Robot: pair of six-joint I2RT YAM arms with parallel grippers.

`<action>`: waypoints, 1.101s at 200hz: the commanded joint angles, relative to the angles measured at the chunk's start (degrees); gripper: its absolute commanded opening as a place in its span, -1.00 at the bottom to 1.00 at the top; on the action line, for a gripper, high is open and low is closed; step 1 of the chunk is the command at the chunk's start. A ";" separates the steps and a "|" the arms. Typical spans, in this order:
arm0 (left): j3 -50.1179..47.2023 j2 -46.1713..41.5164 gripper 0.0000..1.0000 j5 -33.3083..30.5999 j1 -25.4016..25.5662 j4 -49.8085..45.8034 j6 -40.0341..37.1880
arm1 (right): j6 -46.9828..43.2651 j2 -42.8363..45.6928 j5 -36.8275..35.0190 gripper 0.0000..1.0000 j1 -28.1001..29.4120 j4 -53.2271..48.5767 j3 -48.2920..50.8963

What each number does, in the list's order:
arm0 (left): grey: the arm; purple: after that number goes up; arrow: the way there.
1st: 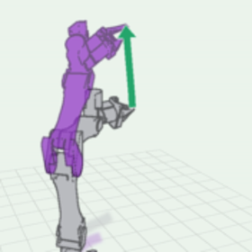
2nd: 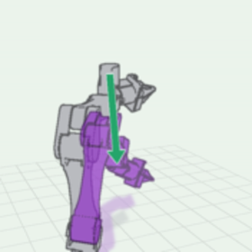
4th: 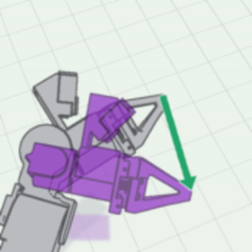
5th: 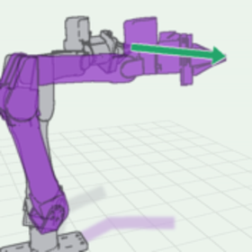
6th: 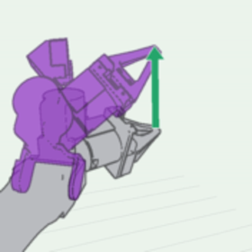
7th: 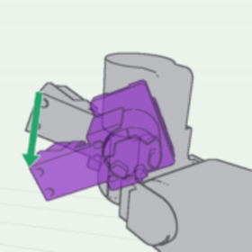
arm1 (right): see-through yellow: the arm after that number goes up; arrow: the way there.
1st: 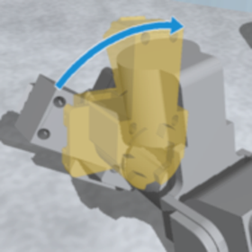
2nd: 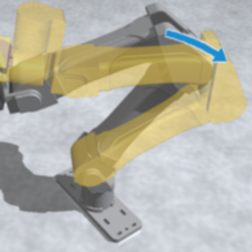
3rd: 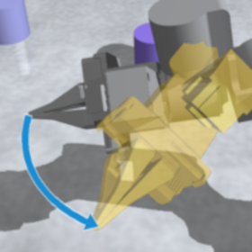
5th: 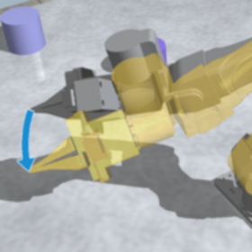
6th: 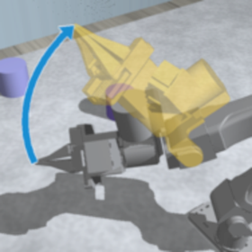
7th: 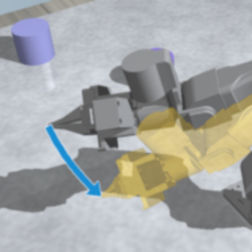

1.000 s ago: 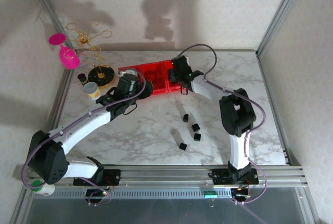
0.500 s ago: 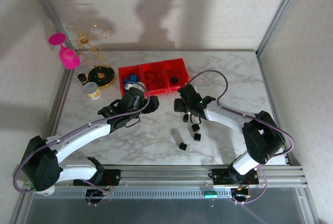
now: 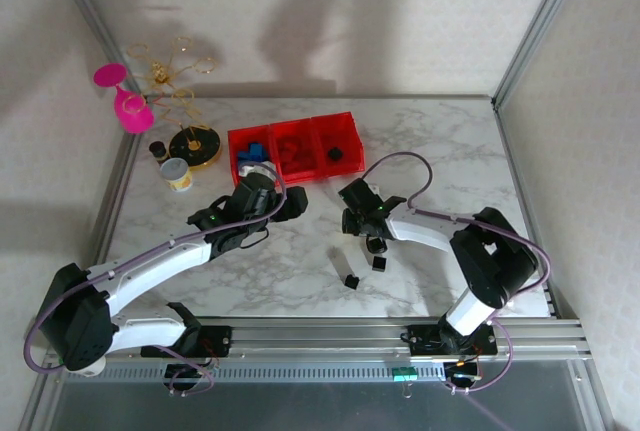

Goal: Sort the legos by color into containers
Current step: Pick up the lego from the center of the table.

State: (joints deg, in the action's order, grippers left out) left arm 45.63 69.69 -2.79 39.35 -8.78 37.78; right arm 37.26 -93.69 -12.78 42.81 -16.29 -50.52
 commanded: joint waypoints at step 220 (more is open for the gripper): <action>8.05 3.51 0.99 -3.32 -6.70 0.99 -2.62 | -14.30 -15.93 -6.94 -0.52 -7.69 7.19 -30.59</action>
State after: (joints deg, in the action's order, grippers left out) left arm 51.46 72.71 -4.78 34.11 -8.71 36.86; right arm 27.05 -105.80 -17.12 35.88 -10.81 -77.01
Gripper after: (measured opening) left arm 0.995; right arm 0.242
